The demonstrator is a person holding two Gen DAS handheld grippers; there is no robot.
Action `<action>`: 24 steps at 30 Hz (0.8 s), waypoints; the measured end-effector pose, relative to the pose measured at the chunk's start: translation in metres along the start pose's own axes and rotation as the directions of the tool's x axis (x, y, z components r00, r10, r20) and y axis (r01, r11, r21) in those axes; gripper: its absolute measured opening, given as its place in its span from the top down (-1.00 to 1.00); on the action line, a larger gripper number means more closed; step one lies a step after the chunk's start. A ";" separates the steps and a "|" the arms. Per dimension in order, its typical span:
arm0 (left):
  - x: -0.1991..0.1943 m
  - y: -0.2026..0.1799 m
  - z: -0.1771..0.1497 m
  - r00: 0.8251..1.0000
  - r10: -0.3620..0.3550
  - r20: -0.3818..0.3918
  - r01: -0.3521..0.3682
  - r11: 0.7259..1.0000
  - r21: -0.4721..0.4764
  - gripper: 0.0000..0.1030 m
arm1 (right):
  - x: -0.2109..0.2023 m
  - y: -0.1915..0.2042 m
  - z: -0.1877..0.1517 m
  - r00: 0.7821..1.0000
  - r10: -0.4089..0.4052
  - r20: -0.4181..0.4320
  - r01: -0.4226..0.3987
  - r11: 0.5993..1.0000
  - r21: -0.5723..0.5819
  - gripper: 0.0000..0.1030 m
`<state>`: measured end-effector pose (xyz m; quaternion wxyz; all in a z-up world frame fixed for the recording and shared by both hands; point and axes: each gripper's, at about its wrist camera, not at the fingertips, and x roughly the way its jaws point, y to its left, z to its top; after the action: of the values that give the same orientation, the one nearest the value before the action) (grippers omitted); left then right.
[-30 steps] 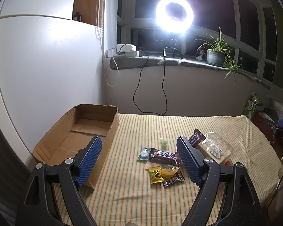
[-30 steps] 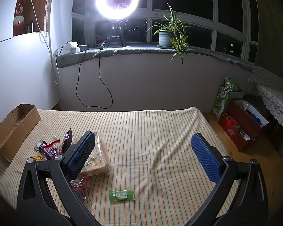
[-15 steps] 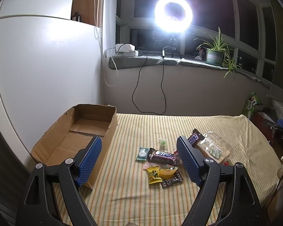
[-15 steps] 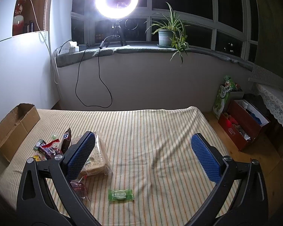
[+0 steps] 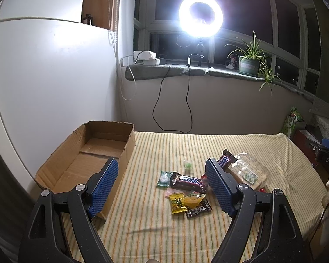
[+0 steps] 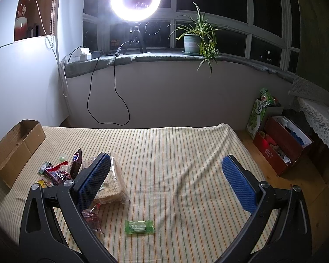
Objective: Organize snacks
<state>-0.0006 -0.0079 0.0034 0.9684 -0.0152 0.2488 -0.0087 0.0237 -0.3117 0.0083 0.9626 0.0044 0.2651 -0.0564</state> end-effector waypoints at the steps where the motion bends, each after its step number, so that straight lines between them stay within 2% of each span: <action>1: 0.000 0.000 0.000 1.000 -0.001 0.000 0.001 1.000 0.000 -0.59 | 0.000 0.000 0.000 1.000 -0.002 -0.001 0.002 1.000 -0.001 -1.00; 18: 0.011 -0.003 -0.004 0.999 -0.018 -0.026 0.018 1.000 -0.001 -0.59 | 0.009 -0.003 -0.005 1.000 -0.002 -0.030 0.002 1.000 0.001 -1.00; 24: 0.023 -0.012 -0.008 0.996 -0.059 -0.065 0.059 0.998 -0.004 -0.58 | 0.022 -0.003 -0.007 0.998 0.021 -0.054 -0.022 1.000 -0.003 -1.00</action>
<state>0.0160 -0.0202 -0.0144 0.9591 -0.0233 0.2797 -0.0374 0.0390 -0.3171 -0.0089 0.9557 0.0068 0.2908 -0.0454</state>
